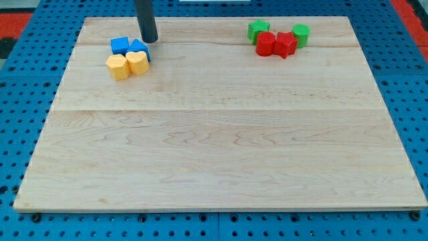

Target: Push the red star and red circle towards the left a bit

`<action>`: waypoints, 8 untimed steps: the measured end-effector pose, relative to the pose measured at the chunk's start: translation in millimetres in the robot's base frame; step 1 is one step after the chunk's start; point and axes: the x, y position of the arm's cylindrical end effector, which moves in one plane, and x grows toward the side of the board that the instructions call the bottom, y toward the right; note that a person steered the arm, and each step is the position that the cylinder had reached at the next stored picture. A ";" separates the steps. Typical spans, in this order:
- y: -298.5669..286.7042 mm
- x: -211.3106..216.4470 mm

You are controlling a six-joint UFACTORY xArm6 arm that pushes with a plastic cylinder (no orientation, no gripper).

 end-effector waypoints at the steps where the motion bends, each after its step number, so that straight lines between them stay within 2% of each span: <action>1: -0.7 0.0; 2: 61.3 37.9; 3: 154.8 74.4; 4: 219.7 141.0; 5: 293.9 123.3; 6: 354.7 72.2; 7: 334.9 33.5; 8: 298.7 26.7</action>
